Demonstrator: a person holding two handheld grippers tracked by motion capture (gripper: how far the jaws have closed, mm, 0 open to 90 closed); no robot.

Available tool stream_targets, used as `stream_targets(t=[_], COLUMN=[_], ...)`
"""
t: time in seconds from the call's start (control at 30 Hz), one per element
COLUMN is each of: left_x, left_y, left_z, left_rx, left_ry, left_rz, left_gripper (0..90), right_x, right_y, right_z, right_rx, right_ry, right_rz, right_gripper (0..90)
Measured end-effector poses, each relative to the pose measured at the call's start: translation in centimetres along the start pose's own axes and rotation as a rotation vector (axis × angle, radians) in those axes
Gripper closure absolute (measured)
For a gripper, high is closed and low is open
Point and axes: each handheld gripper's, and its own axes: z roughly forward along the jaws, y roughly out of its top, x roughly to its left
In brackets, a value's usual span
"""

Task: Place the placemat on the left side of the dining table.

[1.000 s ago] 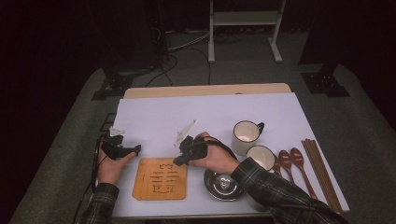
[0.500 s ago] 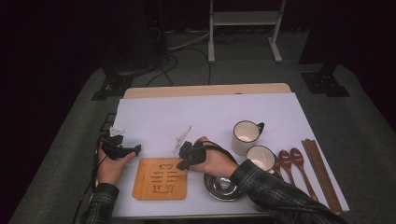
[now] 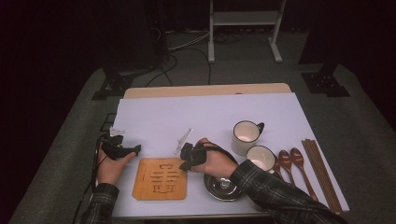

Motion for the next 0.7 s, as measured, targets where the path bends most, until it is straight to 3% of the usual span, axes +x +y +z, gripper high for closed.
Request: stream_targets(t=[0.37, 0.5, 0.7], left_x=[-0.01, 0.00, 0.00], left_y=[0.00, 0.00, 0.00], left_z=[0.00, 0.00, 0.00], left_rx=[0.000, 0.000, 0.000], left_ry=[0.000, 0.000, -0.002], left_rz=[0.000, 0.001, -0.005], left_gripper=[2.4, 2.4, 2.4], right_x=[0.18, 0.24, 0.13], right_y=[-0.05, -0.18, -0.23], right_z=[0.42, 0.85, 0.85], right_rx=[0.038, 0.077, 0.078], right_ry=[-0.013, -0.021, -0.016], right_rz=[-0.004, -0.014, -0.005], right_gripper=[89.6, 89.6, 89.6])
